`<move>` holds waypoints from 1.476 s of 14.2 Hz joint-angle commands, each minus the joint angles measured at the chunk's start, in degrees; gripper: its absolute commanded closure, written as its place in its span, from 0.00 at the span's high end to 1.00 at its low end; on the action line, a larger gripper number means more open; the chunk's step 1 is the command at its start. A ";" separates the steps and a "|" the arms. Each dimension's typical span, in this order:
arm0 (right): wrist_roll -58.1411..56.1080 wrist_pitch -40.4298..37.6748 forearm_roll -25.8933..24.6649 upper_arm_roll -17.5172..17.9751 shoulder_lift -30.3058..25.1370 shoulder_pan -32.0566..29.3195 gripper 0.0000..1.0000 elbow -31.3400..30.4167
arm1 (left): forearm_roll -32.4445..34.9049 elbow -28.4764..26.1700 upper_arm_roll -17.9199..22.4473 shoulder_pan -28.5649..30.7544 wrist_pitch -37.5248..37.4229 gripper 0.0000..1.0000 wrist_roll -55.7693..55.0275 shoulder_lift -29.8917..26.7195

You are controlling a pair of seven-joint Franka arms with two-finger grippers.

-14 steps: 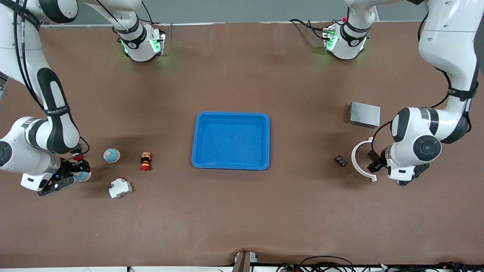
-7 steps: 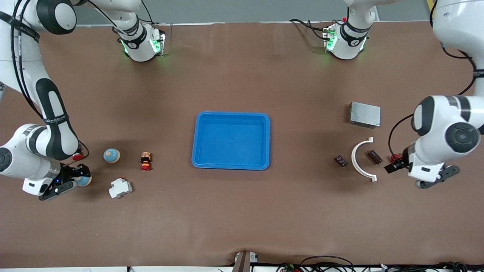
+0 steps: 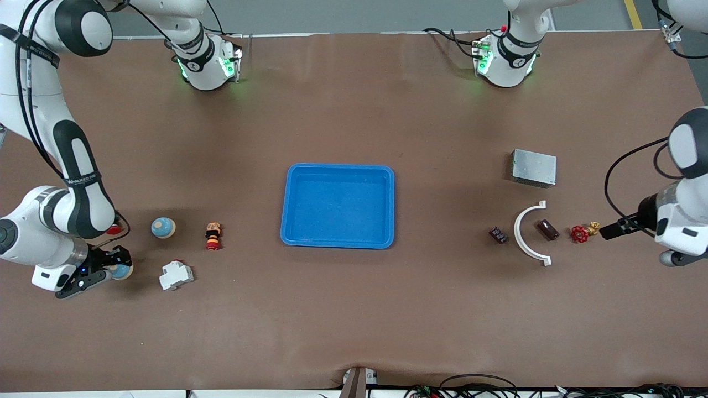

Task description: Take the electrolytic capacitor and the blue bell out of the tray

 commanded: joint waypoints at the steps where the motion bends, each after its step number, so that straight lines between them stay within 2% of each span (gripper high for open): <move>1: -1.50 0.79 3.09 1.32 1.65 -1.35 1.00 1.48 | -1.31 2.28 -0.21 0.43 -3.26 1.00 4.56 -3.81; 6: -0.45 -0.87 3.55 1.41 -0.10 -0.83 1.00 2.01 | -2.27 2.10 -0.48 1.22 -10.63 1.00 5.79 -11.81; 10: 5.34 -16.92 2.67 1.23 -2.48 0.40 1.00 9.55 | -3.58 1.75 -1.45 1.05 -13.28 1.00 8.07 -16.21; 13: 16.48 -23.45 2.49 1.23 -11.68 1.37 1.00 8.43 | -5.44 -1.05 0.13 -1.74 -13.55 1.00 12.98 -20.07; 15: 23.60 -26.96 2.49 1.23 -16.52 2.77 1.00 7.90 | -5.44 -3.25 4.95 -7.27 -13.89 1.00 13.44 -22.62; 16: 27.21 -28.46 2.49 1.23 -18.37 3.91 1.00 7.72 | -5.44 -4.04 5.58 -8.17 -14.51 1.00 13.35 -23.59; 18: 33.63 -30.40 2.49 1.32 -21.28 5.85 1.00 6.50 | -5.44 -5.54 5.33 -8.53 -15.65 1.00 12.39 -25.88; 21: 38.39 -30.67 2.67 1.32 -26.63 7.87 1.00 1.93 | -5.44 -5.19 5.15 -8.44 -15.83 1.00 12.56 -25.80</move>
